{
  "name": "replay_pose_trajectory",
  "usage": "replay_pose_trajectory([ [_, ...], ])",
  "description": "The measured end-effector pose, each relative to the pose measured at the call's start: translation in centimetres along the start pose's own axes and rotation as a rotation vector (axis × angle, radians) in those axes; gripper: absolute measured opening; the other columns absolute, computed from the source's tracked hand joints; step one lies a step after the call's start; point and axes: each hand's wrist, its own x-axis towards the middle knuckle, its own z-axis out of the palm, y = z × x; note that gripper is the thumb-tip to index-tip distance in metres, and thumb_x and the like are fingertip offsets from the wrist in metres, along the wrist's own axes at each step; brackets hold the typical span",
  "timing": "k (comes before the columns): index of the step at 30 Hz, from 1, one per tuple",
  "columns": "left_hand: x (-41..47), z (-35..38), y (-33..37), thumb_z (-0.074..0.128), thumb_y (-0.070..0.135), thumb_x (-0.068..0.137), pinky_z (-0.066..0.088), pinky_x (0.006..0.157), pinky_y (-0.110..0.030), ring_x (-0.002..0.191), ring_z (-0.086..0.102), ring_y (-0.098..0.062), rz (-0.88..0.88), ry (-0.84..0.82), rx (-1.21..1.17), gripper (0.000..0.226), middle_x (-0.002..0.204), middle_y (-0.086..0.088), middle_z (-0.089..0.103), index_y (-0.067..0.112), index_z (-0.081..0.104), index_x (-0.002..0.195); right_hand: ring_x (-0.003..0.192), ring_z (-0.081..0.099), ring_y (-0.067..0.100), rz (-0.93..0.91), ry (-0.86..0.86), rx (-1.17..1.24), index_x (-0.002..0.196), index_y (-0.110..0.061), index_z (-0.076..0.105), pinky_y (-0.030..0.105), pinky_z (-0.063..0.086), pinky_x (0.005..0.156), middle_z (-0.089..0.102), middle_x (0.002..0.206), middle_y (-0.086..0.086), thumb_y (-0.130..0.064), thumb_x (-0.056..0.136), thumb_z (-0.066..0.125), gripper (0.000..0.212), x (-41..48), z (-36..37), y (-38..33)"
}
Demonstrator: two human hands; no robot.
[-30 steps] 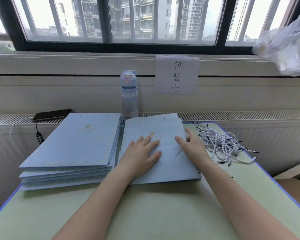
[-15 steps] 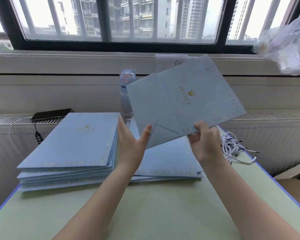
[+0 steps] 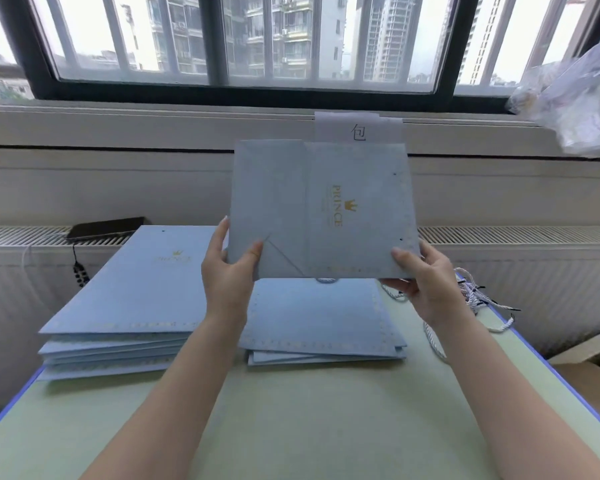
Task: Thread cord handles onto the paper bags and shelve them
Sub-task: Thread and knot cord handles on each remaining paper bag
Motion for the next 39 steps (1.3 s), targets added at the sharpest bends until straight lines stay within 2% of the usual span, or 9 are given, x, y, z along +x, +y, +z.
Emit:
replay_pose_trajectory([
  [5, -0.3, 0.4, 0.7, 0.063, 0.009, 0.088, 0.055, 0.065, -0.020, 0.079, 0.069, -0.008, -0.109, 0.017, -0.334, 0.054, 0.099, -0.001, 0.066, 0.016, 0.040, 0.136, 0.077, 0.070, 0.016, 0.032, -0.045, 0.240, 0.109, -0.012, 0.051, 0.030, 0.057, 0.058, 0.069, 0.093, 0.006, 0.005, 0.091, 0.048, 0.025, -0.5, 2.0, 0.8],
  [9, -2.0, 2.2, -0.7, 0.058, -0.001, 0.090, 0.058, 0.072, -0.027, 0.084, 0.070, -0.016, -0.114, -0.127, -0.213, 0.046, 0.099, -0.005, 0.068, 0.024, 0.042, 0.124, 0.097, 0.068, 0.024, 0.021, -0.200, 0.232, 0.115, -0.017, 0.050, 0.042, 0.058, 0.076, 0.071, 0.104, 0.004, 0.008, 0.087, 0.054, 0.037, -1.8, 4.2, 2.1],
  [15, -0.9, 1.2, -1.0, 0.052, -0.002, 0.094, 0.058, 0.073, -0.026, 0.089, 0.069, -0.016, -0.075, -0.089, -0.061, 0.062, 0.099, -0.007, 0.070, 0.022, 0.029, 0.147, 0.066, 0.060, 0.009, -0.022, -0.031, 0.102, 0.090, -0.023, 0.052, 0.026, 0.050, 0.065, 0.060, 0.075, -0.008, -0.002, 0.089, 0.058, 0.021, -1.1, 2.7, 0.5],
  [21, -1.0, 1.2, -1.0, 0.053, 0.004, 0.095, 0.051, 0.071, -0.013, 0.090, 0.065, -0.005, 0.135, -0.078, 0.148, 0.064, 0.106, 0.006, 0.067, 0.024, 0.025, 0.149, 0.071, 0.069, 0.015, -0.048, 0.000, 0.238, 0.100, -0.018, 0.053, 0.026, 0.056, 0.061, 0.073, 0.082, 0.000, 0.004, 0.087, 0.057, 0.025, -0.4, 1.2, -0.2],
  [26, -1.4, 1.2, -3.0, 0.076, 0.033, 0.077, 0.021, 0.116, -0.030, 0.145, 0.012, -0.019, 0.549, -0.244, 0.614, 0.091, 0.157, -0.003, 0.009, 0.022, 0.021, 0.149, 0.074, 0.070, 0.016, -0.049, 0.105, 0.298, 0.101, -0.017, 0.053, 0.026, 0.057, 0.061, 0.072, 0.084, 0.003, 0.005, 0.088, 0.058, 0.026, -0.5, 1.7, 0.7],
  [28, -1.5, 0.9, -4.3, 0.072, 0.052, 0.073, 0.010, 0.114, -0.040, 0.146, -0.003, -0.027, 0.700, -0.450, 0.894, 0.086, 0.158, -0.003, 0.002, 0.023, 0.035, 0.145, 0.070, 0.069, 0.015, -0.006, 0.153, 0.277, 0.103, -0.015, 0.053, 0.025, 0.056, 0.059, 0.069, 0.087, 0.006, 0.003, 0.087, 0.059, 0.024, -0.2, 1.7, 1.0],
  [33, -1.5, 0.7, -4.4, 0.072, 0.027, 0.083, 0.028, 0.114, -0.043, 0.142, 0.025, -0.028, 0.480, -0.600, 0.932, 0.048, 0.146, -0.008, 0.042, 0.019, 0.059, 0.129, 0.050, 0.062, 0.013, 0.170, 0.191, 0.118, 0.097, -0.013, 0.047, 0.023, 0.052, 0.044, 0.062, 0.085, 0.007, 0.001, 0.085, 0.063, 0.024, 0.4, 1.4, 1.5],
  [37, -1.4, 0.4, -3.7, 0.064, 0.064, 0.074, 0.029, 0.110, -0.039, 0.126, 0.049, -0.016, 0.411, -0.628, 0.990, 0.059, 0.130, 0.002, 0.059, 0.025, 0.067, 0.119, 0.045, 0.060, 0.016, 0.307, 0.097, -0.141, 0.123, -0.009, 0.045, 0.025, 0.051, 0.044, 0.060, 0.091, 0.009, -0.003, 0.085, 0.064, 0.043, 0.7, 0.5, 1.8],
  [39, -1.4, 0.2, -3.4, 0.066, 0.057, 0.076, 0.027, 0.107, -0.029, 0.126, 0.049, -0.011, 0.359, -0.676, 1.055, 0.054, 0.135, 0.005, 0.055, 0.027, 0.065, 0.121, 0.043, 0.054, 0.015, 0.314, 0.025, -0.407, 0.115, -0.011, 0.056, 0.023, 0.049, 0.043, 0.059, 0.080, 0.005, -0.012, 0.087, 0.063, 0.028, 0.6, 0.0, 1.3],
])
